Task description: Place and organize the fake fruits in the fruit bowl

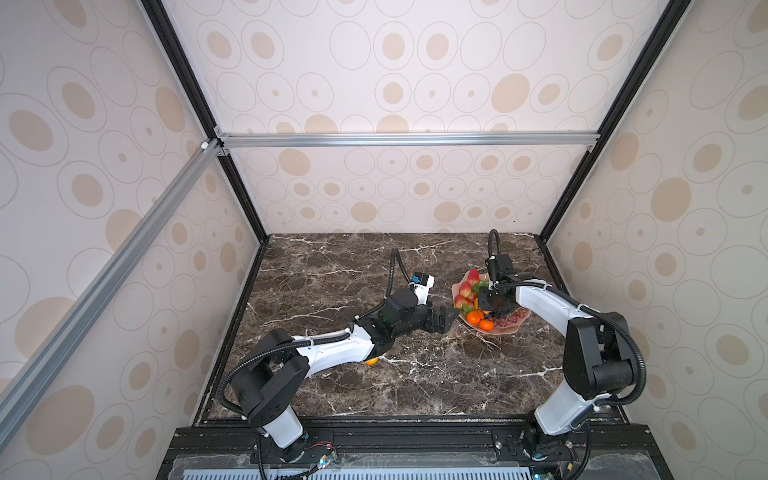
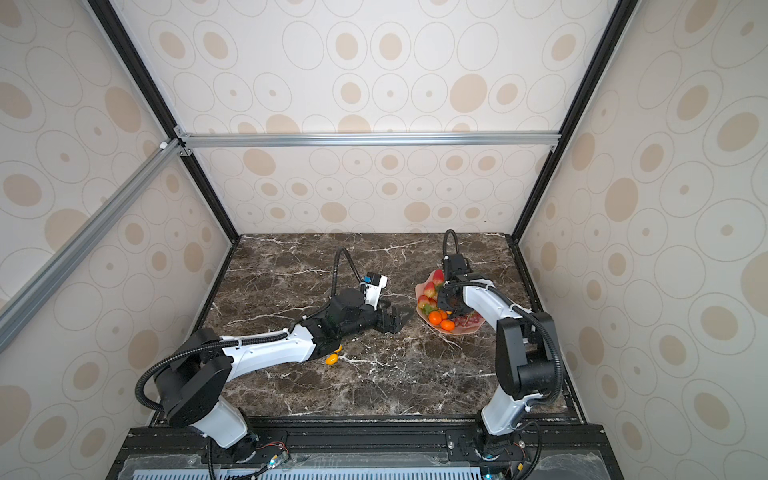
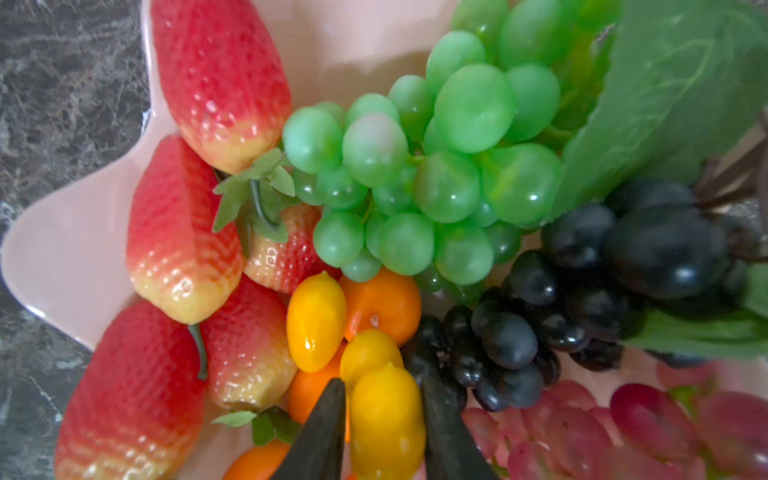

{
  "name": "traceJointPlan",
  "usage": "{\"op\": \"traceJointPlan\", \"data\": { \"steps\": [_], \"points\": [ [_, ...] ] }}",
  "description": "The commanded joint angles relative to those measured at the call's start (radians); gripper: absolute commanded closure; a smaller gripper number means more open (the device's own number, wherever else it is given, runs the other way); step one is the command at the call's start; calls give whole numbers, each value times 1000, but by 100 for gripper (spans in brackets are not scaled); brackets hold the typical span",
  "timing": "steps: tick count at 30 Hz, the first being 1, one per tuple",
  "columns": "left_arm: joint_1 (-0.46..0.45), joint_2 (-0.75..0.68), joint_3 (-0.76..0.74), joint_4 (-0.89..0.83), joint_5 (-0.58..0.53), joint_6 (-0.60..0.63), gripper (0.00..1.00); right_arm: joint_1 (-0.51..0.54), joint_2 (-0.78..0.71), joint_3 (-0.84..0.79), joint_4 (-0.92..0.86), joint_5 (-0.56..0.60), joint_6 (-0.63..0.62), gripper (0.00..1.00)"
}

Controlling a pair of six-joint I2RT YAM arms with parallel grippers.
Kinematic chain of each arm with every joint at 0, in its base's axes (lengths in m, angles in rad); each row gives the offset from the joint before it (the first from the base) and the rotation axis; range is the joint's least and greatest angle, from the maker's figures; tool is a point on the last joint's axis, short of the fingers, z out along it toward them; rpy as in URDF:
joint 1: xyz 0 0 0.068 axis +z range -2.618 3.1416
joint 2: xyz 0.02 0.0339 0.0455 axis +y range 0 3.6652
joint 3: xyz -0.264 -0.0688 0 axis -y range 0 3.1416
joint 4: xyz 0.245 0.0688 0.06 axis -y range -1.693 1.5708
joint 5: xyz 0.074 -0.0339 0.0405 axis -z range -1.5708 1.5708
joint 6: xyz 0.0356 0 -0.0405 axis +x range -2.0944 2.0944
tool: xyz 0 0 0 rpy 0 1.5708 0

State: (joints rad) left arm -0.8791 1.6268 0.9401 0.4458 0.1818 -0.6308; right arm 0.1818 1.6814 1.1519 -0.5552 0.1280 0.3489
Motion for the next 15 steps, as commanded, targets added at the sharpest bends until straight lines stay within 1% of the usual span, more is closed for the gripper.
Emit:
{"op": "traceJointPlan", "data": {
  "steps": [1,8,12,15],
  "points": [
    [-9,-14,29,5,-11,17,1,-7,6,15,-25,4,-8,63],
    [-9,-50,26,-40,-54,32,1,-7,-55,2,-28,-2,-10,54],
    [-7,-90,22,-97,-99,50,1,-3,-118,-13,-22,-22,0,51],
    [0,-140,-1,-132,-129,57,1,19,-183,-42,-1,-41,12,49]
  ]
}}
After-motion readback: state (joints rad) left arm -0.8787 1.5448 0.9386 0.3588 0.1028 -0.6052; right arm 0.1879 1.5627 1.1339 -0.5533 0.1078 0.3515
